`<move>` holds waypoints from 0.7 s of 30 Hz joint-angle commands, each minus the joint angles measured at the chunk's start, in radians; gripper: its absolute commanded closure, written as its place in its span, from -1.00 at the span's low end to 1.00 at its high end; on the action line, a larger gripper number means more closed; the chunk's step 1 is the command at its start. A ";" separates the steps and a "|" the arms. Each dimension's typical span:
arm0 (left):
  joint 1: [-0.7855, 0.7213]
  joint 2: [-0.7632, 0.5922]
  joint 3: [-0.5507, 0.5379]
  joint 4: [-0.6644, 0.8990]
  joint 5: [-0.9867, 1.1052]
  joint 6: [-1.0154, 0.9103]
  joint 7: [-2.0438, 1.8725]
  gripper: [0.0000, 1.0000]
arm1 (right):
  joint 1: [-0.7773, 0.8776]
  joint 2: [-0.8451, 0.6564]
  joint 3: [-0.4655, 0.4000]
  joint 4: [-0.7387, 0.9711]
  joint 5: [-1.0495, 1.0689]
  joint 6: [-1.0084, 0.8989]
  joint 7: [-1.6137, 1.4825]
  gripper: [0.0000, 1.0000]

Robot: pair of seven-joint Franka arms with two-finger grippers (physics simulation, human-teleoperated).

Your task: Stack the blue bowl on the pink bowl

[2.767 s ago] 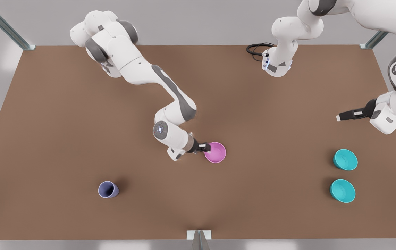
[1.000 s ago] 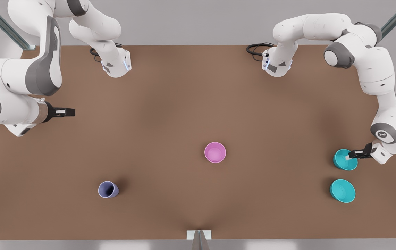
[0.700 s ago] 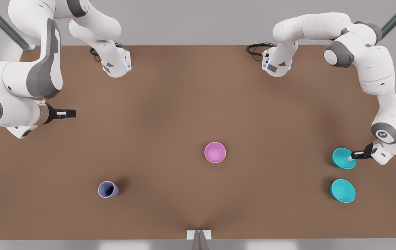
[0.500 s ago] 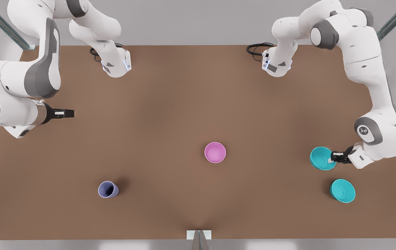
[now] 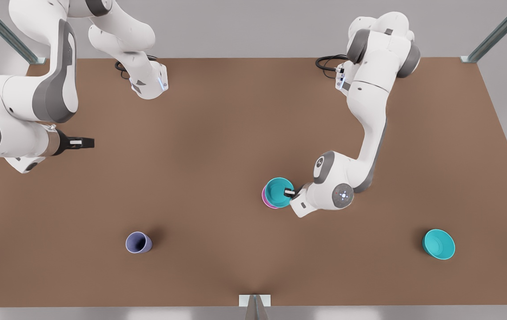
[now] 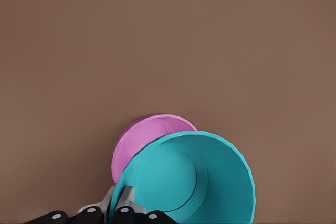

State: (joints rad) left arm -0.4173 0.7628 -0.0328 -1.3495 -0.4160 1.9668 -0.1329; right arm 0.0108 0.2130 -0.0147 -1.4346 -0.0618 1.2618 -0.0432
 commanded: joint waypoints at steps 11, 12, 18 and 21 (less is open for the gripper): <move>-0.028 0.044 -0.007 0.021 -0.006 0.101 -0.722 0.57 | 0.000 0.009 -0.007 0.002 0.000 0.010 -0.007 -1.00; -0.028 0.038 -0.007 0.021 -0.001 0.096 -0.720 0.57 | 0.001 0.009 -0.007 0.002 0.002 0.010 -0.007 -1.00; -0.029 -0.014 -0.004 -0.022 0.003 0.056 -0.695 0.57 | 0.001 0.013 -0.007 0.003 0.004 0.011 -0.007 -1.00; -0.031 -0.020 -0.004 -0.053 0.020 0.084 -0.683 0.57 | 0.003 0.019 -0.008 0.005 0.004 0.011 -0.007 -1.00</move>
State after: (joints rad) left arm -0.4477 0.7451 -0.0367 -1.3958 -0.4030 2.0409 -0.6243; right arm 0.0139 0.2311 -0.0218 -1.4306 -0.0590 1.2728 -0.0485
